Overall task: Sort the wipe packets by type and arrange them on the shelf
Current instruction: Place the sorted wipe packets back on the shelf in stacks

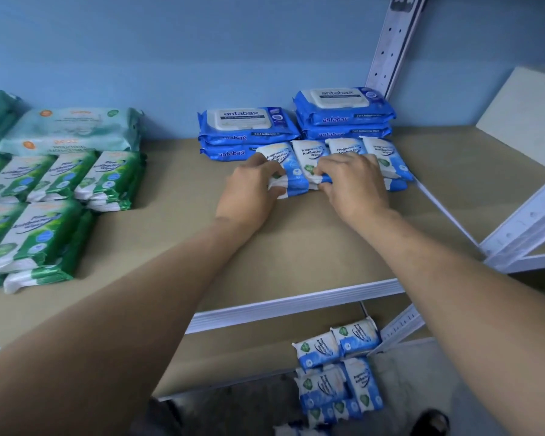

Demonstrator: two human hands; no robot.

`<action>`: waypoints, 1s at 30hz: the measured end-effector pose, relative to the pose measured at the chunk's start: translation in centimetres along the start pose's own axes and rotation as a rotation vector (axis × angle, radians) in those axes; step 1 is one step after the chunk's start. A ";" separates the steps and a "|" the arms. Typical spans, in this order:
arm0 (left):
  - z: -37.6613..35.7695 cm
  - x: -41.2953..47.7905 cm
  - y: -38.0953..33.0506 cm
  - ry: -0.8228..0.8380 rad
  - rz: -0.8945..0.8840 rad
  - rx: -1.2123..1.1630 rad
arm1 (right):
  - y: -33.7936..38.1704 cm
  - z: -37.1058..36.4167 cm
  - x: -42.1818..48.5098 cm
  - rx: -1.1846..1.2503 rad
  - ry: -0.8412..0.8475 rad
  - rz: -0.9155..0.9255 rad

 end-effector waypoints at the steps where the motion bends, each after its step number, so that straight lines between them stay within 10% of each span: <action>1: -0.1 0.2 0.1 0.000 -0.003 0.006 | -0.1 -0.2 0.2 0.001 -0.002 -0.009; 14: 1.4 -0.9 -1.9 0.260 0.083 0.139 | 1.2 2.8 -2.1 -0.241 0.345 -0.006; 30: 4.8 -14.0 -13.0 0.166 -0.228 0.191 | 1.0 8.8 -19.2 0.040 0.171 -0.232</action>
Point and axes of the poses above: each hand's wrist, its own x-axis towards the middle knuckle, its own z-axis out of the back of the hand, y = z × x, the point moved 2 cm from there along x, towards the middle knuckle, and after that the axes turned 4 degrees about -z, right-handed, at the moved point
